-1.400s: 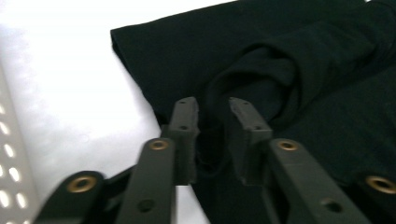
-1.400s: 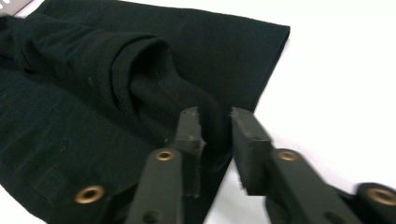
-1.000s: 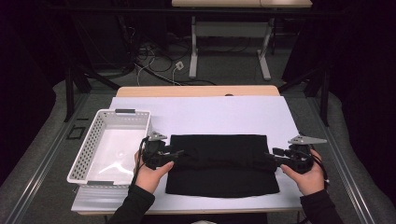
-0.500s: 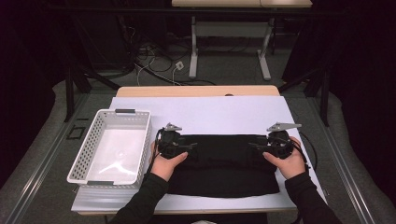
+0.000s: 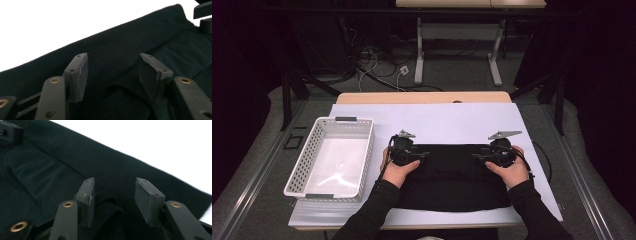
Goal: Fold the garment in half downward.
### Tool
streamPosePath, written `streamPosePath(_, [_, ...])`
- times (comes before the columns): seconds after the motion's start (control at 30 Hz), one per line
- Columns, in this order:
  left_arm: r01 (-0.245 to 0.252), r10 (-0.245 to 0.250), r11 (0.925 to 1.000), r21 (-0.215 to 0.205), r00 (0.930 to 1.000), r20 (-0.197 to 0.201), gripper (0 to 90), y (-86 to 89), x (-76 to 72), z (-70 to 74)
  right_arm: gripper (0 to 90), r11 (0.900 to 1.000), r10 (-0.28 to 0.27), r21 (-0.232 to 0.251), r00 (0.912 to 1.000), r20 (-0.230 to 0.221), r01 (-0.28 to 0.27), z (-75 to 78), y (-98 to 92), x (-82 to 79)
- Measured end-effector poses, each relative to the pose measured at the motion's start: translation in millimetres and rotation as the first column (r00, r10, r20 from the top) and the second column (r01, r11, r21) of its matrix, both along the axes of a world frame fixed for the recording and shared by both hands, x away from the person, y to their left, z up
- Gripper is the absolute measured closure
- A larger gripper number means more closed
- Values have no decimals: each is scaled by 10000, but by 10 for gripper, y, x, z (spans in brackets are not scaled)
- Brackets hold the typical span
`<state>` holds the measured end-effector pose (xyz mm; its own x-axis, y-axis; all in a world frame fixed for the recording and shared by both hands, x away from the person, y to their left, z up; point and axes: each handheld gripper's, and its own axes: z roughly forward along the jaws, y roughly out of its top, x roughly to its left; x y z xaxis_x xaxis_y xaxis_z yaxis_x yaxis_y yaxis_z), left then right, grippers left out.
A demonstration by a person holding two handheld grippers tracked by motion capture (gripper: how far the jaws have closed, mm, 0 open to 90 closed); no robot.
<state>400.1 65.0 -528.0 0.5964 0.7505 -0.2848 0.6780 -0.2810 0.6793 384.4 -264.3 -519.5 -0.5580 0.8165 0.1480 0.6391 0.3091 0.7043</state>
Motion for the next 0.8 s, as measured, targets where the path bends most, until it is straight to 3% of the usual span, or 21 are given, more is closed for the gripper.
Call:
streamPosePath(0.23, [374, -373, 9993, 34, 9988, -320, 498, -30, -37, -87, 532, 9994, 309, -147, 9988, -383, -314, -50, 44, -38])
streamPosePath(0.43, [549, -543, 9984, 113, 9976, -440, 565, -36, -51, -129, 577, 9990, 436, 80, 9967, -679, -431, -125, 28, -64])
streamPosePath(0.53, [718, -708, 9973, 153, 9960, -553, 634, -37, -59, -141, 642, 9984, 555, -48, 9951, -820, -560, -152, 36, -79])
streamPosePath(0.57, [810, -801, 9966, 141, 9952, -562, 677, -35, -65, -138, 717, 9983, 582, -20, 9947, -846, -585, -137, 41, -93])
streamPosePath(0.67, [906, -901, 9959, 58, 9943, -571, 764, -31, -71, -121, 817, 9979, 642, 92, 9945, -832, -636, -111, 39, -110])
streamPosePath(0.8, [990, -994, 9950, -112, 9940, -450, 837, -16, -94, -80, 848, 9966, 819, 103, 9946, -644, -814, -71, 49, -155])
